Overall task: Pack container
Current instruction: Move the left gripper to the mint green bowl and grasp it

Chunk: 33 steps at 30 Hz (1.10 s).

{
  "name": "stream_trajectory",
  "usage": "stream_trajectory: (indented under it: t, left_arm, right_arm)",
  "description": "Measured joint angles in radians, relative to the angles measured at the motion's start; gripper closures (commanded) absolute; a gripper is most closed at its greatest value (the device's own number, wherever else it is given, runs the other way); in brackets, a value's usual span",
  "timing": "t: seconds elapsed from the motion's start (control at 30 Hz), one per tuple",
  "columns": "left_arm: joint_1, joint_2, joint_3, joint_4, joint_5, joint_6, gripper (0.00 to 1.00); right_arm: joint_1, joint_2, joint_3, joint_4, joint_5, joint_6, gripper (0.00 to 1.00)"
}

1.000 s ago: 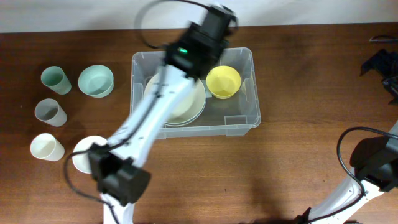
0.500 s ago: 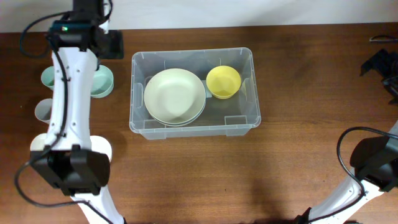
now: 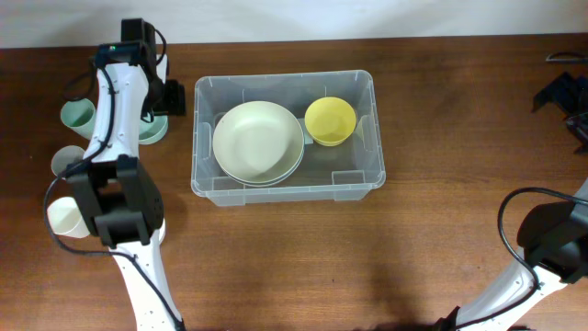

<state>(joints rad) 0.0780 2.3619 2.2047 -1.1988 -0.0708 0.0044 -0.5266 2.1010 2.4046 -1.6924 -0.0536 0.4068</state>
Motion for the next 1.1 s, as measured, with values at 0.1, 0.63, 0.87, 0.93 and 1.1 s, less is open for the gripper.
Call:
stream_trajectory:
  t: [0.1, 0.63, 0.87, 0.93, 1.1]
  left_arm:
    - [0.009, 0.046, 0.000, 0.011, 0.015, 0.022, 0.26]
    - [0.043, 0.095, 0.000, 0.081, 0.045, 0.113, 0.29]
    - [0.045, 0.127, 0.000, 0.080, 0.056, 0.134, 0.51]
    - [0.046, 0.132, 0.000, 0.080, 0.057, 0.139, 0.64]
    - [0.046, 0.134, 0.000, 0.080, 0.060, 0.144, 0.92]
  right_arm:
    - [0.000, 0.000, 0.000, 0.000, 0.000, 0.000, 0.01]
    - [0.000, 0.000, 0.000, 0.000, 0.000, 0.000, 0.01]
    - [0.000, 0.000, 0.000, 0.000, 0.000, 0.001, 0.01]
    - [0.000, 0.000, 0.000, 0.000, 0.000, 0.000, 0.01]
    - [0.000, 0.000, 0.000, 0.000, 0.000, 0.000, 0.01]
